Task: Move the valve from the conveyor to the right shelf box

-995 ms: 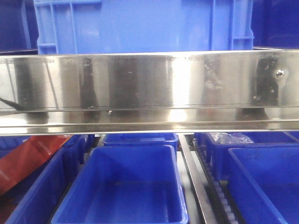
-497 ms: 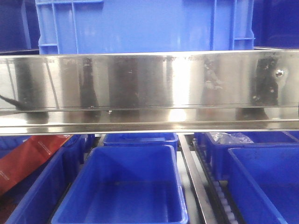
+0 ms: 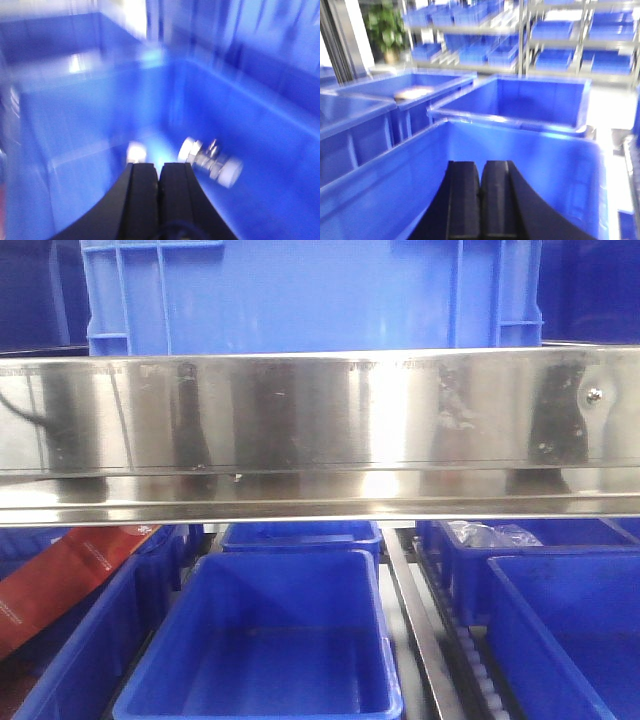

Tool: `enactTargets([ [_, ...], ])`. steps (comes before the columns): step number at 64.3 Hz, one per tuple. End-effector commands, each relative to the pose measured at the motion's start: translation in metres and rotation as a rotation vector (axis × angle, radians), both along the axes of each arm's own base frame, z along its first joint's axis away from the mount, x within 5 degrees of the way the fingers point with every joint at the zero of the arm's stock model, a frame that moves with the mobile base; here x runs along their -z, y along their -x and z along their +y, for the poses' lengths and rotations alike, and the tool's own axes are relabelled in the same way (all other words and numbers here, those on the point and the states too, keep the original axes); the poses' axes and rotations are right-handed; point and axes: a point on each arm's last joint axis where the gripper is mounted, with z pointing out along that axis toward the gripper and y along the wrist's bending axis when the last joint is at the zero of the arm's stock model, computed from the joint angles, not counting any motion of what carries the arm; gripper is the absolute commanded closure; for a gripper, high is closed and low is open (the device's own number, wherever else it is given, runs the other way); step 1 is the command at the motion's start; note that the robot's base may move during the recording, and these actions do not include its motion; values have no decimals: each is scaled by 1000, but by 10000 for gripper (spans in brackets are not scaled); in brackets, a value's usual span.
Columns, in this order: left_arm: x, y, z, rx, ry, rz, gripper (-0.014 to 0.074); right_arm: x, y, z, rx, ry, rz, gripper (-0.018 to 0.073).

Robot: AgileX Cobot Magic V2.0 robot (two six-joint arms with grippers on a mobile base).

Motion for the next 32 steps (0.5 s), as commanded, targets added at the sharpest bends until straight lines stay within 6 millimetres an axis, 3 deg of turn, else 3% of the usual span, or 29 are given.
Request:
enactTargets([
  [1,-1,21,7,6,67,-42,707,0,18,-12,19,-21,-50,727],
  [13,17,76,32,-6,127,-152,707,21,64,-34,29,-23,-53,727],
  [32,72,179,78,-10,147,-174,707,59,142,-72,34,-35,-78,727],
])
